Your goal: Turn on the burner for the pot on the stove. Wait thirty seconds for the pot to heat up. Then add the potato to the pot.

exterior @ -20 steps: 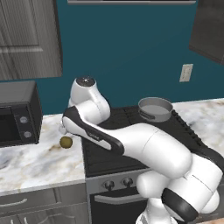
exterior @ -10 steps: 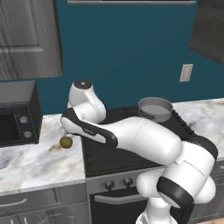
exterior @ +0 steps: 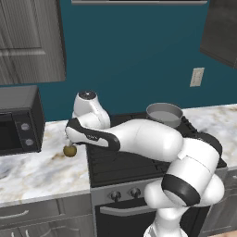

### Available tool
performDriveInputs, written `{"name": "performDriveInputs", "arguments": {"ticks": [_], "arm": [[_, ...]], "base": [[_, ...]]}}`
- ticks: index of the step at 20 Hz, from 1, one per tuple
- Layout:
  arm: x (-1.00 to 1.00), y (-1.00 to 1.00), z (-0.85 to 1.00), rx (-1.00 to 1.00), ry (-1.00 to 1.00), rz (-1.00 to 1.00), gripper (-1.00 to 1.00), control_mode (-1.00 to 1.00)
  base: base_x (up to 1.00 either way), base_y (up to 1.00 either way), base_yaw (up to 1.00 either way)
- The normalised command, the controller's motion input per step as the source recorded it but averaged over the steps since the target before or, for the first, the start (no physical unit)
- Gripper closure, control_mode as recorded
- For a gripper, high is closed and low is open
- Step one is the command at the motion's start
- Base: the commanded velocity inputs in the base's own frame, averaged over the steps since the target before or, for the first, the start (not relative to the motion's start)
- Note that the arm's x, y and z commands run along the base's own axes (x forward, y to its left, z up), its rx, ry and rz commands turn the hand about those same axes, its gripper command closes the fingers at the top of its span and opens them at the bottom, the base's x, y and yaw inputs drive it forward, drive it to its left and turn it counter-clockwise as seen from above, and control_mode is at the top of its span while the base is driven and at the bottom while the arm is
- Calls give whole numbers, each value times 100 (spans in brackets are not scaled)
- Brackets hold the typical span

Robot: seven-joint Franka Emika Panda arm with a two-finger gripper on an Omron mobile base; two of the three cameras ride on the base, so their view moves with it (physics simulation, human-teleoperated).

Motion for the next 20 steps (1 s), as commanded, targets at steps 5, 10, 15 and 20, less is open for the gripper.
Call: {"name": "performDriveInputs", "arguments": {"ticks": [5, 10, 15, 20], "arm": [[13, 12, -17, 0, 0, 0, -100, -100], [26, 13, -20, 0, 0, 0, -100, -100], [25, 1, -20, 0, 0, 0, -100, -100], [3, 6, -18, 0, 0, 0, -100, -100]], "base": [[0, 0, 0], [0, 0, 0], [0, 0, 0], [0, 0, 0]]}}
